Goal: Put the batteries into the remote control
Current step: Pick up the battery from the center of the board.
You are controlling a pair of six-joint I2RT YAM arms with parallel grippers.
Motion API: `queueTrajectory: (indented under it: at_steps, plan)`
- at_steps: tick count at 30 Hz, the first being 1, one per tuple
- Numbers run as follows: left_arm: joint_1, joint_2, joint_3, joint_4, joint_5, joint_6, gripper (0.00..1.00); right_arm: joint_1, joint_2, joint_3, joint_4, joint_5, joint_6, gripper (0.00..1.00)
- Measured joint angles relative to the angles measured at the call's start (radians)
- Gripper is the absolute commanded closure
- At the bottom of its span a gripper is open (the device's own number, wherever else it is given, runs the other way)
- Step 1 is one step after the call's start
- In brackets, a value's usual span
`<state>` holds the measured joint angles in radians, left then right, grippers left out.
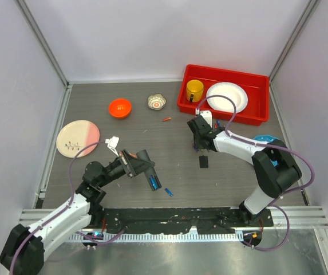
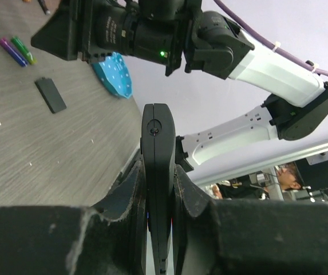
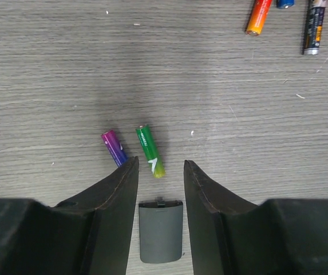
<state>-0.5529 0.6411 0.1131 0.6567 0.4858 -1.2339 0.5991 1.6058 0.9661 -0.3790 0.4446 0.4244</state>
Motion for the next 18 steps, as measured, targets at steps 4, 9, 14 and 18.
queueTrajectory:
  at_steps: [4,9,14,18]
  plan:
    - [0.0,0.064,0.001,0.066,0.043,-0.021,1.0,-0.008,0.032,-0.002,0.009,-0.014,0.0,0.58]
    - [0.0,0.072,0.002,0.12,0.066,-0.027,1.0,-0.024,0.042,-0.011,0.013,-0.021,0.0,0.59]
    - [0.0,0.058,0.002,0.126,0.069,-0.027,1.0,-0.032,0.054,-0.011,0.022,-0.034,0.0,0.63]
    - [0.0,0.047,0.002,0.126,0.068,-0.027,1.0,-0.034,0.074,-0.011,0.041,-0.051,0.001,0.64]
